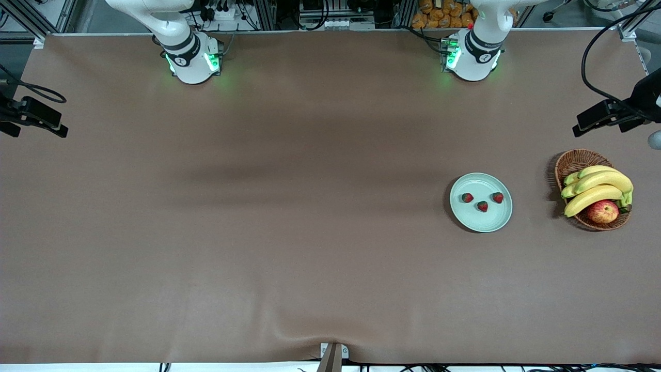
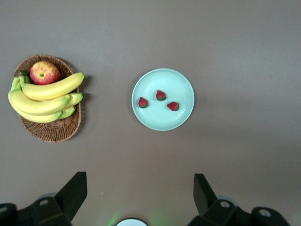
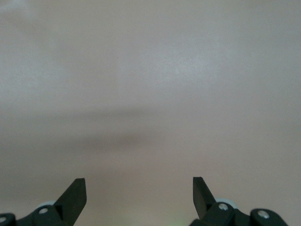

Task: Collect all strawberries into plate

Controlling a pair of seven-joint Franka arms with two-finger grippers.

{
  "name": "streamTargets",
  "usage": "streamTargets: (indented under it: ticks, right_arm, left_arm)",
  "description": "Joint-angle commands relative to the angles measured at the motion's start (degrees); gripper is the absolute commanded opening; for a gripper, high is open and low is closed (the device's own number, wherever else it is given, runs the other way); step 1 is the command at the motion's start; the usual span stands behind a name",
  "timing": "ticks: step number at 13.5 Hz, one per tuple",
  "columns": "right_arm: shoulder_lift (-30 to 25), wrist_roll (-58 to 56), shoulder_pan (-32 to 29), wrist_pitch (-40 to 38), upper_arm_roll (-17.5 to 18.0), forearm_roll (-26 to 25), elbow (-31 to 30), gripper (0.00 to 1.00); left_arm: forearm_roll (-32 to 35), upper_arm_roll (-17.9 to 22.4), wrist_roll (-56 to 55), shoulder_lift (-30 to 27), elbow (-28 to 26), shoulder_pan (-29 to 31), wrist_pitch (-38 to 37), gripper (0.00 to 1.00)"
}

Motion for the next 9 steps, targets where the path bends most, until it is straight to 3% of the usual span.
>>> streamTargets:
  ticks: [1, 4, 9]
  right_arm:
    - [-0.14, -0.58, -0.68, -0.24, 0.32, -0.39, 0.68, 1.00]
    - [-0.14, -0.58, -0.68, -0.15, 0.32, -0.40, 0.68, 1.00]
    - [-0.14, -0.67, -0.68, -0.15, 0.32, -0.39, 0.68, 1.00]
  left_arm:
    - [-0.63, 1.93, 0.71, -6.01, -6.93, -2.99, 1.80, 1.00]
    - [-0.28, 2.02, 0.71, -9.26, -11.50, -3.96, 4.87, 1.00]
    - [1.29, 2.28, 0.19, -8.92, -10.99, -4.49, 4.70, 1.00]
